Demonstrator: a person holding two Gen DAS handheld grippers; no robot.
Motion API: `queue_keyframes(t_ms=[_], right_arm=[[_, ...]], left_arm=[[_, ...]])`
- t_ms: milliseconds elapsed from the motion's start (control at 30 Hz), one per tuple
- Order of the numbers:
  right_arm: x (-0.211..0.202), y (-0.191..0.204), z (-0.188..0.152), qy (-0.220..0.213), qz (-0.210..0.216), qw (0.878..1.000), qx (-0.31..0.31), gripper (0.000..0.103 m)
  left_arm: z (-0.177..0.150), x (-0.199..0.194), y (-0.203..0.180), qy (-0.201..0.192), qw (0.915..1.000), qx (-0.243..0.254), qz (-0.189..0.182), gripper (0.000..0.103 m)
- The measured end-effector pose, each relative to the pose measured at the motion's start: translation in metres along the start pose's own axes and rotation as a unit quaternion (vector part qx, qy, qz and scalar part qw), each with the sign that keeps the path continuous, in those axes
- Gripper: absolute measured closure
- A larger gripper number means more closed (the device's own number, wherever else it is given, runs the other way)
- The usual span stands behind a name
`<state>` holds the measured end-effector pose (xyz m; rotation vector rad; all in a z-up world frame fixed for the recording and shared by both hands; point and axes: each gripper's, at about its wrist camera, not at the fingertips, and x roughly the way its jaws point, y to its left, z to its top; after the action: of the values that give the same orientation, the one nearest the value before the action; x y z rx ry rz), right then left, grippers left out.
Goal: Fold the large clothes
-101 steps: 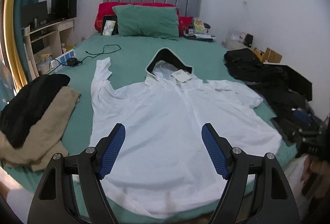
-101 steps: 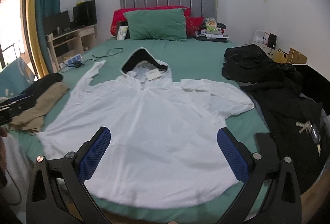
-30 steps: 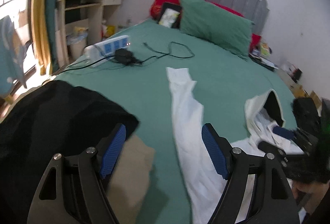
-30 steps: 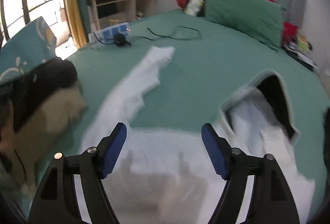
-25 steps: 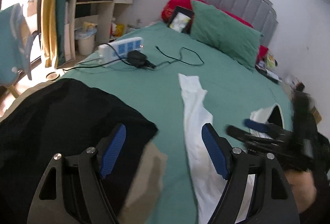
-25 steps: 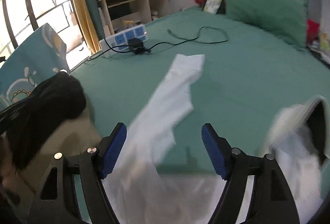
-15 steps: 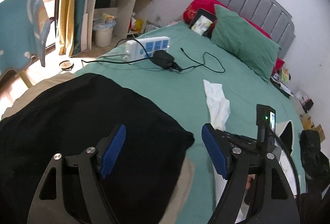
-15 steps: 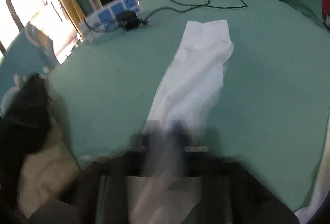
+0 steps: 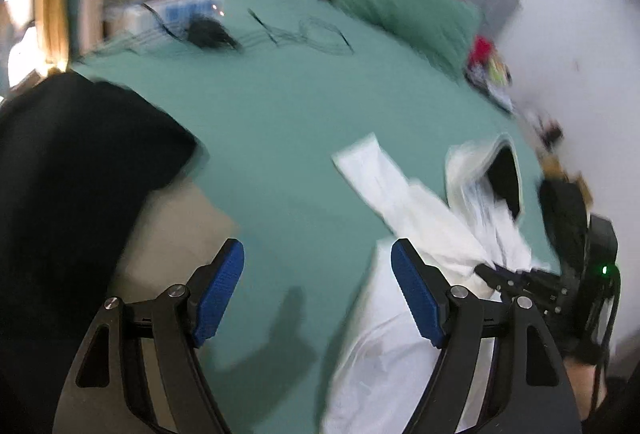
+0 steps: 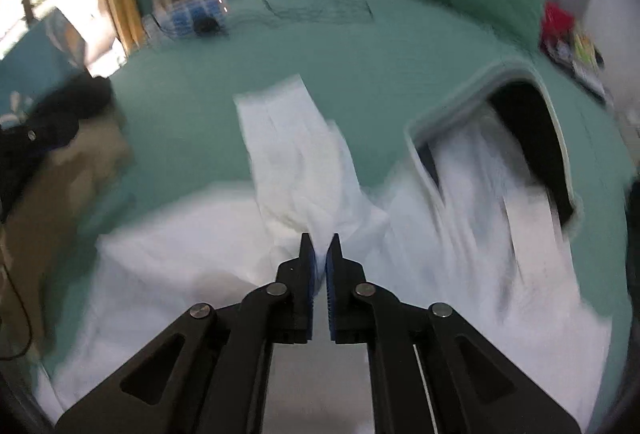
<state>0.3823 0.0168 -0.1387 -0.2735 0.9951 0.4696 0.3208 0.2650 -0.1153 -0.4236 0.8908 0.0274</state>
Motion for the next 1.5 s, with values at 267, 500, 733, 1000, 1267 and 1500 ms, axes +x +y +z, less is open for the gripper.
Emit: queue_keyframes(t_ms=[267, 500, 733, 1000, 1267, 1500], right_arm=[[-0.024, -0.008, 0.014, -0.056, -0.018, 0.998, 0.001, 0.04], [0.032, 0.046, 0.08, -0.078, 0.045, 0.994, -0.056, 0.04], [0.115, 0.077, 0.091, -0.031, 0.057, 0.996, -0.069, 0.056], [0.042, 0.042, 0.082, -0.102, 0.032, 0.991, -0.083, 0.1], [-0.114, -0.051, 0.037, -0.205, -0.014, 0.979, -0.014, 0.1], [-0.166, -0.146, -0.036, -0.21, -0.021, 0.974, 0.081, 0.1]], left_arm=[[-0.019, 0.036, -0.013, 0.058, 0.9982, 0.004, 0.015, 0.024], [0.002, 0.014, 0.008, 0.009, 0.9989, 0.0, 0.046, 0.024], [0.013, 0.017, 0.029, 0.014, 0.9976, -0.013, 0.066, 0.024], [0.008, 0.024, 0.012, 0.019, 0.9975, 0.002, 0.068, 0.024], [-0.008, 0.043, -0.028, 0.047, 0.9971, 0.042, 0.043, 0.028], [-0.023, 0.066, -0.054, 0.084, 0.9936, 0.069, 0.033, 0.028]])
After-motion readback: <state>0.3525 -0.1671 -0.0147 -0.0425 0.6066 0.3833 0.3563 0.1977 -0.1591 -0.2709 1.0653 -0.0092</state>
